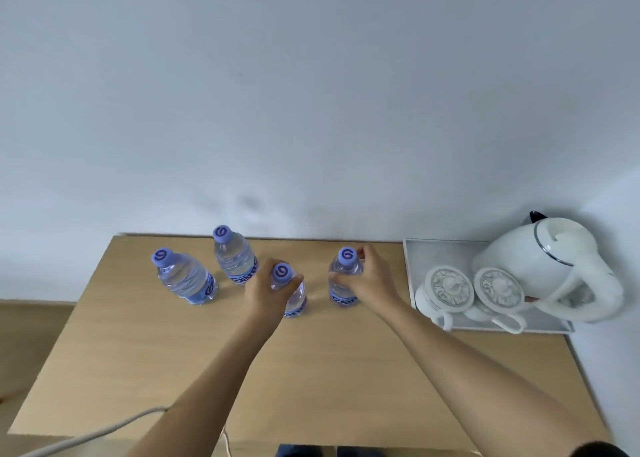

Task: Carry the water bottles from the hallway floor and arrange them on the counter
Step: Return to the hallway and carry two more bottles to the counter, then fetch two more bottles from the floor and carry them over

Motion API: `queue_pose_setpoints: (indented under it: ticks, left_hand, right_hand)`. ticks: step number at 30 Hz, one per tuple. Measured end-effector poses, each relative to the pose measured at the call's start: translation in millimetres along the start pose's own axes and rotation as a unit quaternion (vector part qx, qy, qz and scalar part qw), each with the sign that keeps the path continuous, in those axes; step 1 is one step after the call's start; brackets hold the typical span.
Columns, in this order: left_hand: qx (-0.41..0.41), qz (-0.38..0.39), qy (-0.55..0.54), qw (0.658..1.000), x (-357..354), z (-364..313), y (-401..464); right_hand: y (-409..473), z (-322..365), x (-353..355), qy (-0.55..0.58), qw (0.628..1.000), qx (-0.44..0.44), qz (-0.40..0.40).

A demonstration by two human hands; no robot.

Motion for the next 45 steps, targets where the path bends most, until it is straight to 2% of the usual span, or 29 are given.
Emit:
queue_pose_setpoints:
  ticks: [8,14,19,21,27,32,39,45]
  left_hand:
    - [0.012,0.061,0.030,0.998,5.0,2.5,14.6]
    - [0.010,0.093,0.060,0.994,4.8,-3.7,10.7]
    - [-0.161,0.139,0.151,0.965,-11.0,-36.2,-9.6]
    - [-0.195,0.160,0.155,0.955,-22.8,-41.1,-26.3]
    - [-0.190,0.278,0.147,0.930,-81.1,-35.3,-95.9]
    - [-0.191,0.370,0.166,0.894,-145.5,-28.8,-169.6]
    - [-0.167,0.503,0.187,0.827,-250.2,-11.1,-320.8]
    - [-0.151,0.573,0.175,0.786,-331.8,2.1,-453.4]
  right_hand:
    - [-10.4,-7.1,-1.5,0.011,0.999,-0.031,0.016]
    - [-37.2,-21.5,-4.9,0.008,0.998,-0.065,-0.001]
    - [-67.6,-37.9,8.0,0.023,0.994,-0.098,-0.044]
    - [-83.4,-46.7,14.6,0.045,0.991,-0.109,-0.058]
    - [-143.5,-88.3,52.7,0.088,0.982,-0.136,-0.100]
    - [-219.4,-150.3,99.9,0.120,0.967,-0.170,-0.147]
    - [-361.5,-260.3,164.7,0.126,0.945,-0.225,-0.200]
    - [-484.0,-354.0,216.9,0.149,0.908,-0.277,-0.276]
Point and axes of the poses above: each hand's wrist, its own y-axis towards the middle knuckle, its own x-axis out of the back of the hand, z = x × y, the point moved 6 cm from there along y, towards the middle knuckle, and after that the axes turned 15 degrees about -y, right-handed, at the moved point
